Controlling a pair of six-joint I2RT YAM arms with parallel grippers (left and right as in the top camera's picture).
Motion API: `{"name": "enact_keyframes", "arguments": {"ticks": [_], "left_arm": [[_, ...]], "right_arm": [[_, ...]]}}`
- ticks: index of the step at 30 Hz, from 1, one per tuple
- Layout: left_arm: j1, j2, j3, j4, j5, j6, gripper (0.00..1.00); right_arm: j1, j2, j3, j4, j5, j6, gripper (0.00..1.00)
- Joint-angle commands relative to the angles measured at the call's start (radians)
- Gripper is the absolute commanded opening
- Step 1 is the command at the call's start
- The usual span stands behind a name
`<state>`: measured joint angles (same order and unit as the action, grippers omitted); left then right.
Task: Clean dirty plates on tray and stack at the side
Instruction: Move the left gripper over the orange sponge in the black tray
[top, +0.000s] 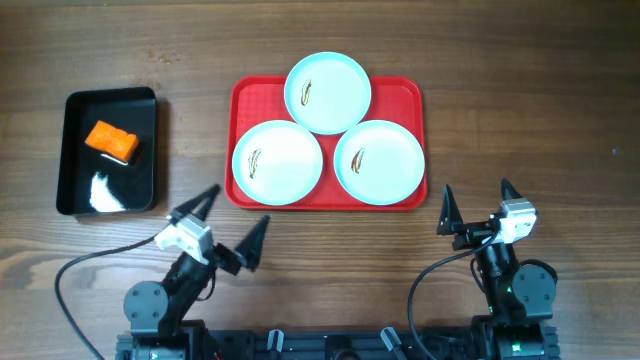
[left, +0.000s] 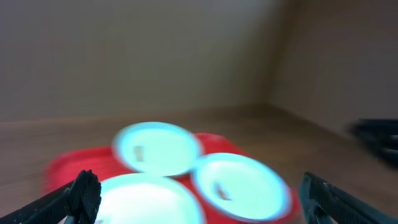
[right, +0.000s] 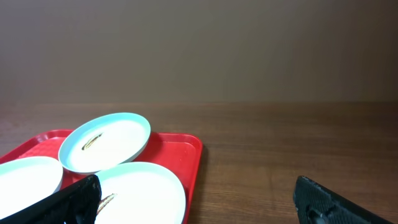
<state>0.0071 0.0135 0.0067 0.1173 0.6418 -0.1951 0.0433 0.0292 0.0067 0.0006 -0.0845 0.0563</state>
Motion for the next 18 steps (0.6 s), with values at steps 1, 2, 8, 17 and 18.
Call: {"name": "enact_keyframes", "arguments": {"ticks": [1,2,8,17,18], "left_arm": [[-0.005,-0.01,-0.001,0.121,0.332,-0.138,1.0],[-0.005,-0.01,-0.001,0.171,0.345,-0.166,1.0],[-0.004,-0.01,0.013,0.512,0.203,-0.304,1.0],[-0.002,0.141,0.381,-0.107,-0.047,-0.096,1.0],[-0.002,0.183,0.444,-0.202,-0.113,-0.094,1.0]], "right_arm": [[0.004,0.007,-0.002,0.002,0.007,0.014,1.0],[0.004,0.007,-0.002,0.002,0.007,0.015,1.0],[0.004,0.007,-0.002,0.002,0.007,0.015,1.0],[0.004,0.007,-0.002,0.002,0.007,0.015,1.0],[0.004,0.007,-0.002,0.002,0.007,0.014,1.0]]}}
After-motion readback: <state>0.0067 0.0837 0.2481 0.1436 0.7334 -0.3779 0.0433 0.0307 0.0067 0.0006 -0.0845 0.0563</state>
